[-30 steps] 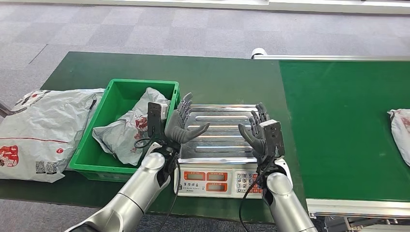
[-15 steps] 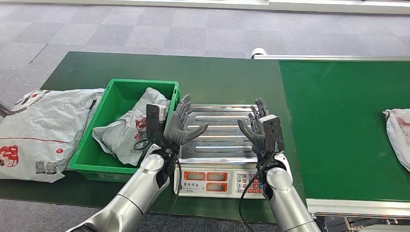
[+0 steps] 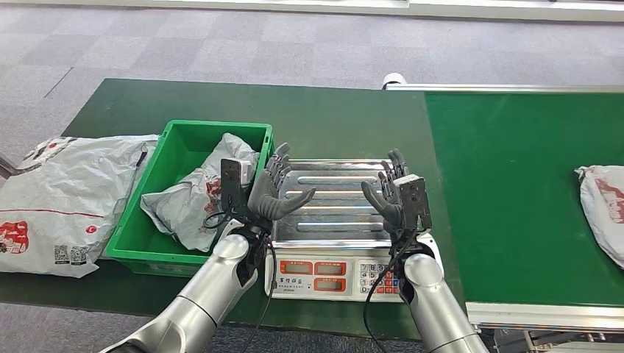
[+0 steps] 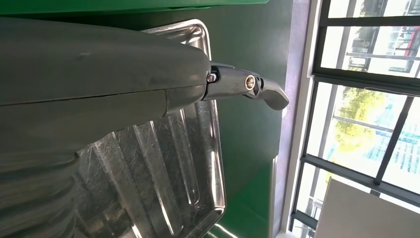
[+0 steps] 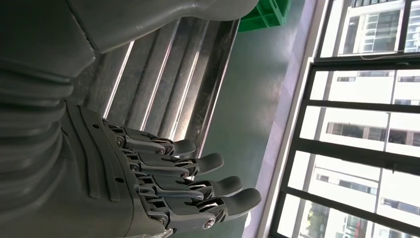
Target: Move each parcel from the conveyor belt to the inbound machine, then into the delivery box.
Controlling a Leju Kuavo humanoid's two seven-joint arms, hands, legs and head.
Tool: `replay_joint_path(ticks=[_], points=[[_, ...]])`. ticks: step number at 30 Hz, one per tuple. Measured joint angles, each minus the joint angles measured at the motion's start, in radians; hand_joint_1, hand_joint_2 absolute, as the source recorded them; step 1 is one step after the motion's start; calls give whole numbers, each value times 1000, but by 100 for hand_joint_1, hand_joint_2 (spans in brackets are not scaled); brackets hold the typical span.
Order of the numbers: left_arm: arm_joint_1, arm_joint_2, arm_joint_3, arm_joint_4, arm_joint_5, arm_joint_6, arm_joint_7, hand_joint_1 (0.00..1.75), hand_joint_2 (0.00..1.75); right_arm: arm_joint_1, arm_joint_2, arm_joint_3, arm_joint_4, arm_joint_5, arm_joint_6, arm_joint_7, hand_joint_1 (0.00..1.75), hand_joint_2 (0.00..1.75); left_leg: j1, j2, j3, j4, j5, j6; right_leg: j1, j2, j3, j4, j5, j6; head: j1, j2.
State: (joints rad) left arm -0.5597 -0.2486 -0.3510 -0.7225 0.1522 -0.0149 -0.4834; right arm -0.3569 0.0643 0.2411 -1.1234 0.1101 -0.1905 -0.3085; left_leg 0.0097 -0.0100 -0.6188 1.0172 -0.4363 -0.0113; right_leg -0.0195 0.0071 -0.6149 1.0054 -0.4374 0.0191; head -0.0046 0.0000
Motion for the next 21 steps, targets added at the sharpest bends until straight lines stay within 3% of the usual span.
replay_joint_path(ticks=[13, 21], points=[[-5, 2, 0, 3, -14, -6, 5, 0, 175, 0, -3, -7, 8, 4, -28, 4, 0, 175, 0, 0, 1, 0, 0, 0, 0, 0, 0, 0, 0, 0, 0, 0], [-37, 1, 0, 15, -26, -13, 19, 0, 175, 2, -21, -72, 8, 27, -68, 50, 0, 175, 0, 1, 1, 0, 0, 0, -1, 1, 0, 0, 0, 0, 0, 0]])
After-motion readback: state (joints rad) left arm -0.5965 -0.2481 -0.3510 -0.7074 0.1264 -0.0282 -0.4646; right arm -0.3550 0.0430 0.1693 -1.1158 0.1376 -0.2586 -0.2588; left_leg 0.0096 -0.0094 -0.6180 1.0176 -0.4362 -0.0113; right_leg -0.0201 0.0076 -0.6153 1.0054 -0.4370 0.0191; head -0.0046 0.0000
